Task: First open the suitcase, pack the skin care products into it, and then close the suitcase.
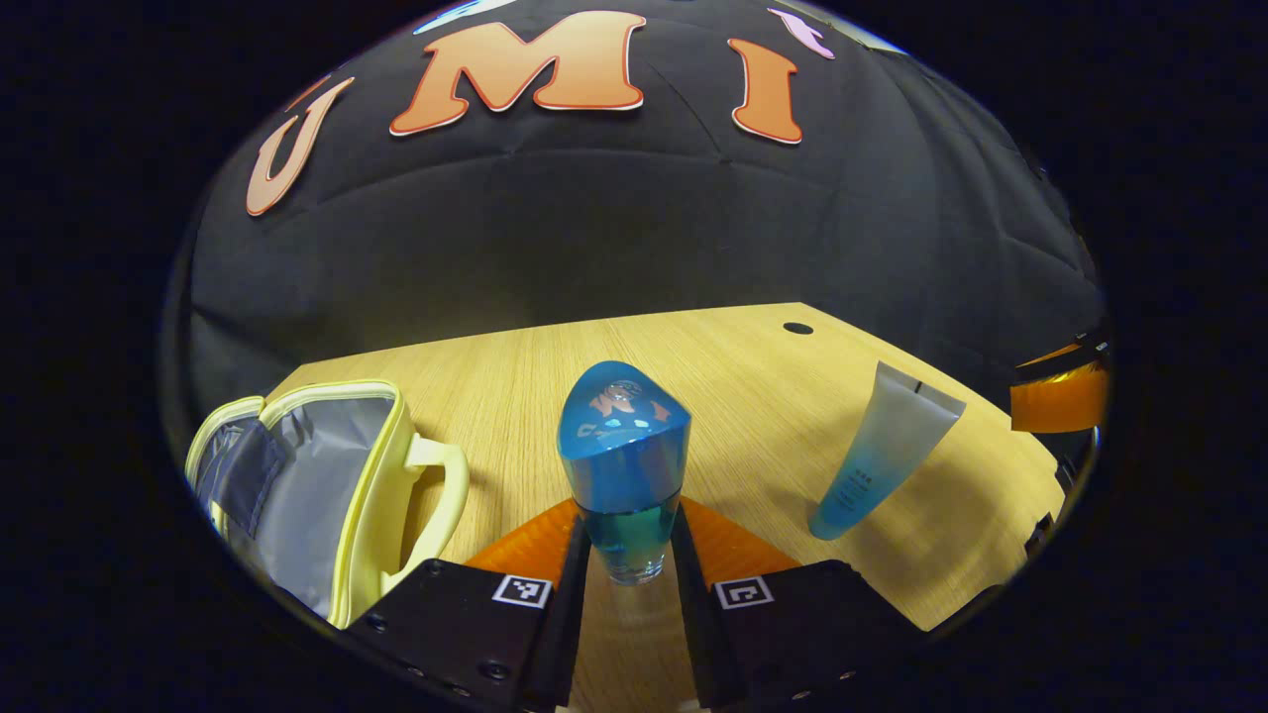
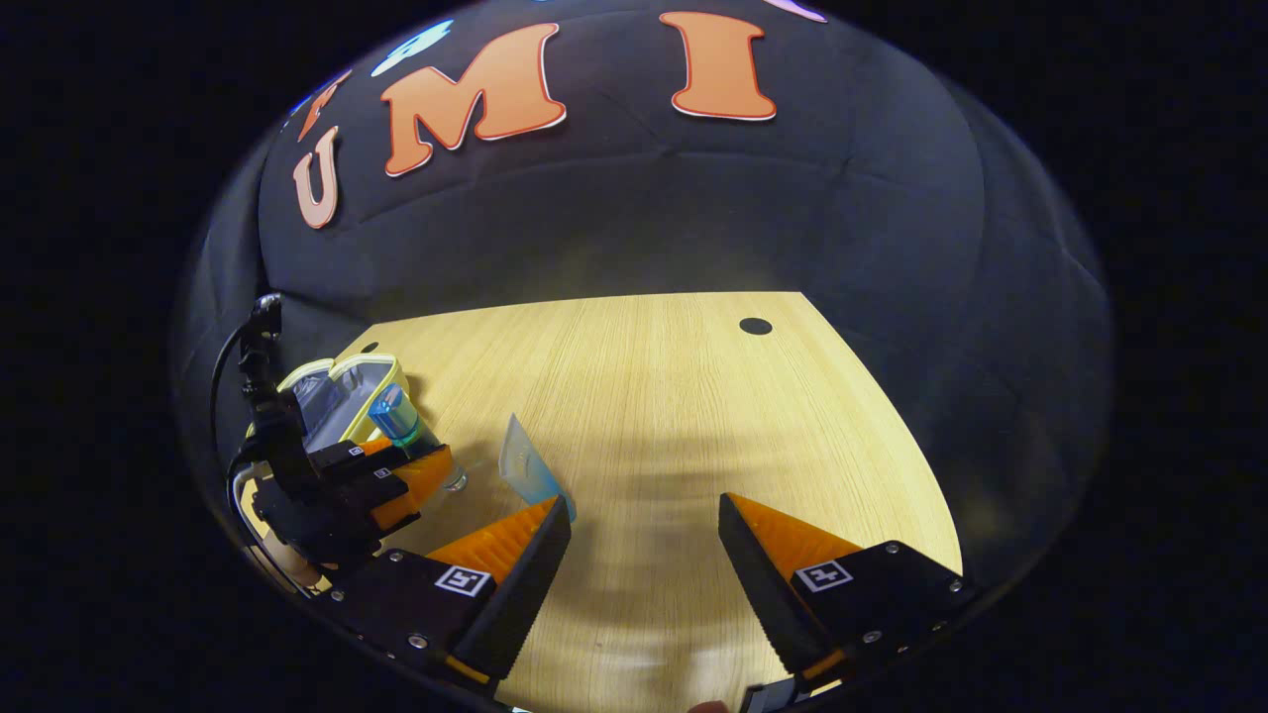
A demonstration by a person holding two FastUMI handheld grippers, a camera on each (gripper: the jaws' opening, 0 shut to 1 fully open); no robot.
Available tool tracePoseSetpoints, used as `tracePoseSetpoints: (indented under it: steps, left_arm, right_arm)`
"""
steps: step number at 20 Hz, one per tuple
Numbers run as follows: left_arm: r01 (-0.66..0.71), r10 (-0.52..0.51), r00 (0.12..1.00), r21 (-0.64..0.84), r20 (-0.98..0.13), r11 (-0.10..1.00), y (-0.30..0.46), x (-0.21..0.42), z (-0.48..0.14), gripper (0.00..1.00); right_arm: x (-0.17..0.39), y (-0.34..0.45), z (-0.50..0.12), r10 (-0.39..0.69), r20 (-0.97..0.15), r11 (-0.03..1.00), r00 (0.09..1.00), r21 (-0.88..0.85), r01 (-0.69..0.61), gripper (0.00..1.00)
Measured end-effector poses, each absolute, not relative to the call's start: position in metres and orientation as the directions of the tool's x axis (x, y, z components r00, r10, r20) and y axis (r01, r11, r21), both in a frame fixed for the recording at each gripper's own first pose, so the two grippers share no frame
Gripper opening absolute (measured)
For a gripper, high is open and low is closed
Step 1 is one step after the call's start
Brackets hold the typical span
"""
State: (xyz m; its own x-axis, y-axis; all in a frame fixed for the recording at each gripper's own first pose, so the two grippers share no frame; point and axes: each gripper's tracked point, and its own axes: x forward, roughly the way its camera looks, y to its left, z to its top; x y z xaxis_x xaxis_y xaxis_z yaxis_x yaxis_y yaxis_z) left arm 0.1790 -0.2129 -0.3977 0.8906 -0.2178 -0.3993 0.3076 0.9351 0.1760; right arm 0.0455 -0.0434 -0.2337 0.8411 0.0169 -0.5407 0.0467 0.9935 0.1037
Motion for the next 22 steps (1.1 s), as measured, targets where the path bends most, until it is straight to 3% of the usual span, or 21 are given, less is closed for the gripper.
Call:
tracePoseSetpoints:
  steps: [7, 11, 15, 16, 19, 22]
  left_arm:
    - [0.366, -0.271, 0.853, 0.139, -0.446, 0.920, -0.221, 0.149, -0.356, 0.43]
    - [0.363, -0.303, 0.820, 0.030, -0.485, 0.931, -0.218, 0.116, -0.315, 0.43]
    - [0.327, -0.243, 0.830, 0.085, -0.503, 0.941, -0.190, 0.093, -0.271, 0.43]
    - [0.310, -0.217, 0.835, 0.107, -0.506, 0.945, -0.181, 0.088, -0.262, 0.44]
    - [0.282, -0.188, 0.838, 0.113, -0.512, 0.953, -0.161, 0.073, -0.241, 0.43]
    - [0.265, -0.175, 0.827, 0.095, -0.534, 0.960, -0.144, 0.065, -0.233, 0.43]
  right_arm:
    - [0.051, -0.001, -0.232, 0.122, -0.533, 0.990, 0.837, 0.120, -0.068, 0.96]
    - [0.064, 0.021, -0.246, 0.167, -0.549, 0.986, 0.819, 0.095, -0.137, 0.96]
    - [0.082, 0.035, -0.280, 0.204, -0.603, 0.979, 0.771, 0.108, -0.175, 0.95]
    - [0.086, 0.037, -0.287, 0.209, -0.614, 0.978, 0.761, 0.115, -0.175, 0.94]
    - [0.096, 0.037, -0.305, 0.198, -0.647, 0.980, 0.736, 0.124, -0.154, 0.73]
    - [0.098, 0.037, -0.320, 0.191, -0.676, 0.981, 0.712, 0.105, -0.164, 0.60]
